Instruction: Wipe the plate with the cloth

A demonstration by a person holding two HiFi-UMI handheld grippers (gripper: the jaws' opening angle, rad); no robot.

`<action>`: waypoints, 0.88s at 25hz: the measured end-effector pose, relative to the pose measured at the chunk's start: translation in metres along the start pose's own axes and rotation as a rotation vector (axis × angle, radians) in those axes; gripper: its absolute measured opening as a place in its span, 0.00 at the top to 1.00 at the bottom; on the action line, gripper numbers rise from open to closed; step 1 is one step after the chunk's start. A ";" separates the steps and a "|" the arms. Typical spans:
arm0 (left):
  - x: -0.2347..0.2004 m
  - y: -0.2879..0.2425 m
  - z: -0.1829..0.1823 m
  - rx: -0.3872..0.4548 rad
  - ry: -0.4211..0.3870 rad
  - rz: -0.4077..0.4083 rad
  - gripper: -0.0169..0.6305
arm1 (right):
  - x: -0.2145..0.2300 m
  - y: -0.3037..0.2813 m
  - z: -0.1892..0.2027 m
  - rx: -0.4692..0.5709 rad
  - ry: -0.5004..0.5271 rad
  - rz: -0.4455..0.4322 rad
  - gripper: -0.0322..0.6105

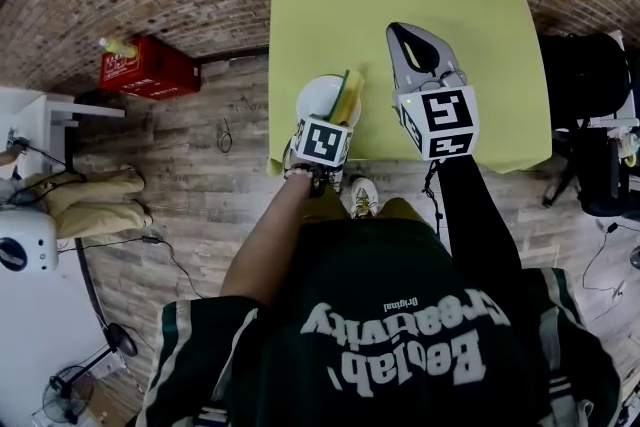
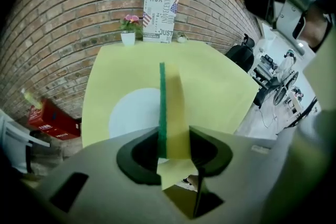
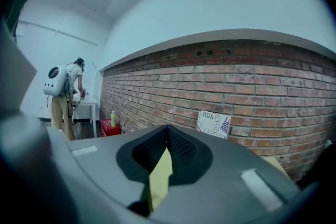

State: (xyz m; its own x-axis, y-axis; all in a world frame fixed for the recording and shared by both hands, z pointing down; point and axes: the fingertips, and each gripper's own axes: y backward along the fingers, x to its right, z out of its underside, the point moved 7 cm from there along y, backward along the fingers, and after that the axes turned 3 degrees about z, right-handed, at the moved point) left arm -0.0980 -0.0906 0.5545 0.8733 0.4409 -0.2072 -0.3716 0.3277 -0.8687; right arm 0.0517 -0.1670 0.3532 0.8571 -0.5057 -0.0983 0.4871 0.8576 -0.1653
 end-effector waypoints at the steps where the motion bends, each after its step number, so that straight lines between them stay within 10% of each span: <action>1: -0.004 0.002 0.001 -0.006 0.011 -0.011 0.76 | 0.000 -0.001 0.000 0.001 0.000 -0.001 0.93; 22: -0.048 0.040 0.017 0.031 0.190 -0.107 0.76 | -0.008 -0.012 -0.005 0.014 0.000 -0.049 0.93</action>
State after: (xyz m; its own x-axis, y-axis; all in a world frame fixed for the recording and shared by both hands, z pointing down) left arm -0.1600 -0.0840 0.5376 0.9509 0.2376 -0.1986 -0.2808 0.3912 -0.8764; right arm 0.0378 -0.1738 0.3515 0.8320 -0.5473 -0.0905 0.5310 0.8330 -0.1558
